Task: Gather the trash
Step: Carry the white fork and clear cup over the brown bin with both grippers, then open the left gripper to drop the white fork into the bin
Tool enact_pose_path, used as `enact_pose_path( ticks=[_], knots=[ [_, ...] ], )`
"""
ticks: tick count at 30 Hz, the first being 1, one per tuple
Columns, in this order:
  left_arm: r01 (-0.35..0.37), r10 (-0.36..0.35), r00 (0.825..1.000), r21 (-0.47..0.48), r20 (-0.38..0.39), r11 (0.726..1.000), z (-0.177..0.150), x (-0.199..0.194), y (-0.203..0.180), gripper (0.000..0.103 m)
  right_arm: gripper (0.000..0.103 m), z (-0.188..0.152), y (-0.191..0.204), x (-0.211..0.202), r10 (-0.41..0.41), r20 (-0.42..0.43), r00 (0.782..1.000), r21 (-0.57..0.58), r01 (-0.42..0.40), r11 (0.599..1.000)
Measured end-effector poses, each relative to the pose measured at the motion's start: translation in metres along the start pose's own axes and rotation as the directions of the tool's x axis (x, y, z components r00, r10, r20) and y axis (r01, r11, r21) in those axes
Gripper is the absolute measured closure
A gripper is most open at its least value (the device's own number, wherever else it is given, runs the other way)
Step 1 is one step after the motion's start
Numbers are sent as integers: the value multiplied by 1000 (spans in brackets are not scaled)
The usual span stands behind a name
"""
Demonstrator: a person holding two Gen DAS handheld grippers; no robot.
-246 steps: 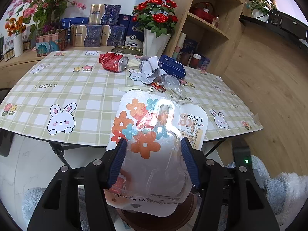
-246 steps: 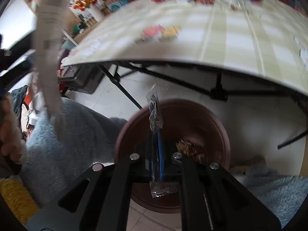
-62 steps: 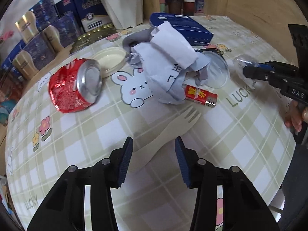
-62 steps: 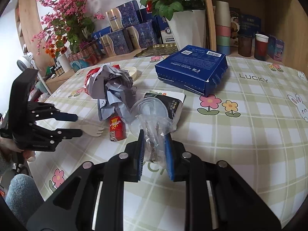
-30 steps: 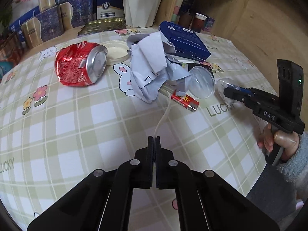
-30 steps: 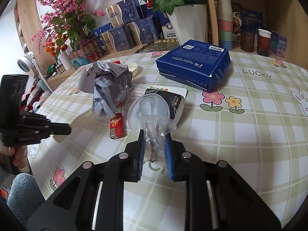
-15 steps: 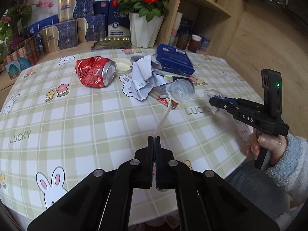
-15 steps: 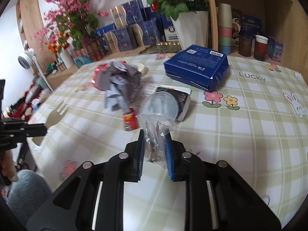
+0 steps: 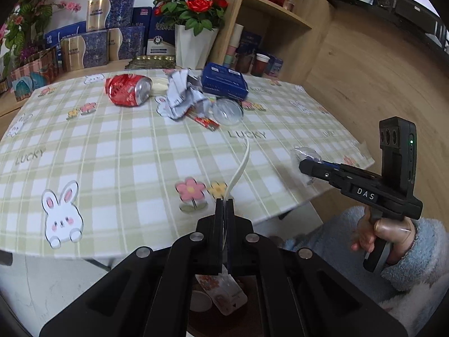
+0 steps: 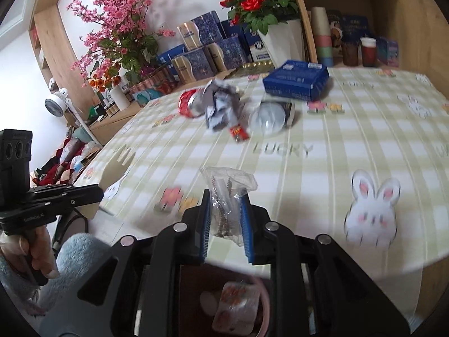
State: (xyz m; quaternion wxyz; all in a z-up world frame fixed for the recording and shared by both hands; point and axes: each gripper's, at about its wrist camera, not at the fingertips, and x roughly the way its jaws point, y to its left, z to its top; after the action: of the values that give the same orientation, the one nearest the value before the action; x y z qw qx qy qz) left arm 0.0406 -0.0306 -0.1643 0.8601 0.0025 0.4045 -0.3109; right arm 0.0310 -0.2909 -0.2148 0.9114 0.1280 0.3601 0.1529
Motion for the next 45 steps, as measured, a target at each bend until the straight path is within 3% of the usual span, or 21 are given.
enact_pose_path(
  ticks=[5, 11, 17, 22, 26, 36, 37, 38, 39, 40, 42, 45],
  knots=[
    [24, -22, 998, 36, -51, 999, -40, 2, -20, 101, 80, -38, 12, -16, 23, -34, 999, 2, -23, 1000],
    [27, -16, 991, 86, -136, 996, -79, 25, -36, 101, 80, -57, 14, -16, 13, -71, 997, 9, -13, 1000],
    [41, -23, 979, 85, -201, 996, -86, 45, -39, 101, 80, -62, 6, -9, 1, -76, 997, 22, 1, 1000],
    [37, -34, 964, 6, -264, 999, -93, 64, -21, 101, 80, -67, -2, 6, -14, -112, 994, 43, 19, 999],
    [56, -73, 960, -71, -271, 996, -94, 70, -6, 101, 80, -67, -1, 7, -13, -110, 994, 34, 16, 999],
    [101, -129, 937, -100, -326, 990, -98, 88, -8, 100, 80, -69, -2, 12, -5, -125, 992, 34, 9, 999],
    [108, -134, 937, -99, -323, 989, -98, 88, -8, 97, 80, -69, -1, 12, -3, -125, 992, 32, 7, 999],
    [109, -134, 939, -95, -317, 989, -97, 87, -9, 79, 80, -69, 0, 12, -2, -125, 992, 30, 6, 1000],
    [112, -135, 945, -91, -299, 989, -96, 84, -10, 50, 80, -69, -1, 12, -2, -126, 992, 30, 6, 1000],
    [118, -139, 951, -93, -277, 989, -94, 80, -10, 43, 80, -70, -1, 13, -4, -129, 992, 30, 8, 1000],
    [117, -136, 964, -96, -230, 988, -91, 71, -9, 39, 80, -70, -2, 13, -5, -133, 991, 32, 9, 999],
    [73, -93, 985, -140, -145, 988, -87, 53, 1, 25, 80, -70, -1, 15, -5, -140, 990, 28, 9, 1000]
  ],
)
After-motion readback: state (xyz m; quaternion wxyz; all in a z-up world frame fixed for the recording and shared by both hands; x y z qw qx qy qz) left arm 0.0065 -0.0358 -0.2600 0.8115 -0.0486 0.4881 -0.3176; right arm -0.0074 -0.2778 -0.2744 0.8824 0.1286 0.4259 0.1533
